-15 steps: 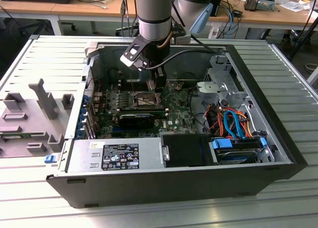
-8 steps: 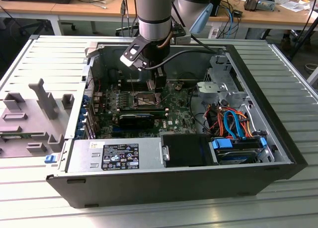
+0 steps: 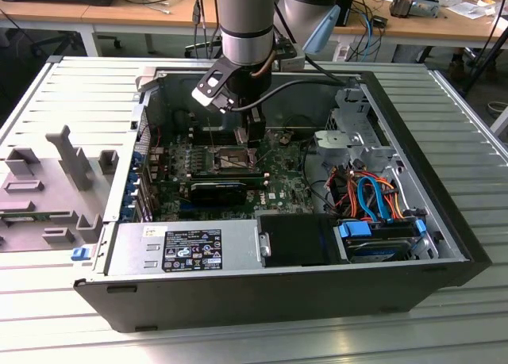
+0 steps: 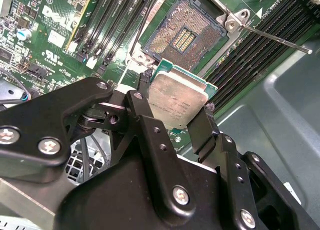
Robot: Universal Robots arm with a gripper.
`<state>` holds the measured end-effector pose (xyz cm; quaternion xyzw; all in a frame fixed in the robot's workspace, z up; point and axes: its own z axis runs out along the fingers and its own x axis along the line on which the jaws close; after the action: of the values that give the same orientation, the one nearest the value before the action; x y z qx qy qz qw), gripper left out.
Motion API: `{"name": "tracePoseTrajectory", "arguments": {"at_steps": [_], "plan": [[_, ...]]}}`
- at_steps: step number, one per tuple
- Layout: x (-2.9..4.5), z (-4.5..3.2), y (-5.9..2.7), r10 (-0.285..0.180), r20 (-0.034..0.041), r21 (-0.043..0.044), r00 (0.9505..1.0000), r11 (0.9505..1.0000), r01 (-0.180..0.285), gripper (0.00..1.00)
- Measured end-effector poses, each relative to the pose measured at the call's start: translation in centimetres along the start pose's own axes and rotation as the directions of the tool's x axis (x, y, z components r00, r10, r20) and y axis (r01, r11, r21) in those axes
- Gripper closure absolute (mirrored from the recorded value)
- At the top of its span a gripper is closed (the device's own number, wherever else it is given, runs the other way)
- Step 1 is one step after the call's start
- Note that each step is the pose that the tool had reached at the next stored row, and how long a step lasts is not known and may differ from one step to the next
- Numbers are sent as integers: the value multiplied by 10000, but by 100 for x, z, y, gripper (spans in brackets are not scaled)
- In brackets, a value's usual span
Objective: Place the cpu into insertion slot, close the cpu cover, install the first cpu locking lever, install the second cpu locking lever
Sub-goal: 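Place the cpu into insertion slot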
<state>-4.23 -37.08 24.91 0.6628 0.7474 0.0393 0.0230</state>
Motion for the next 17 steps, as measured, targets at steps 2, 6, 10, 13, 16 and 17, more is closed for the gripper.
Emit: {"name": "tracePoseTrajectory", "arguments": {"at_steps": [2, 6, 10, 13, 16, 17], "plan": [[0, 0, 0, 12, 2, 0, 10000, 10000, -12, 45], [0, 1, 0, 50, 5, -1, 10000, 10000, -50, 45], [0, 2, 0, 86, 8, -2, 10000, 10000, -86, 45], [0, 2, -1, 105, 10, -1, 9999, 9999, -105, 45], [0, 3, -1, 123, 11, -2, 9999, 9999, -123, 45], [0, 3, 0, 128, 12, -2, 9999, 9999, -128, 45]]}}
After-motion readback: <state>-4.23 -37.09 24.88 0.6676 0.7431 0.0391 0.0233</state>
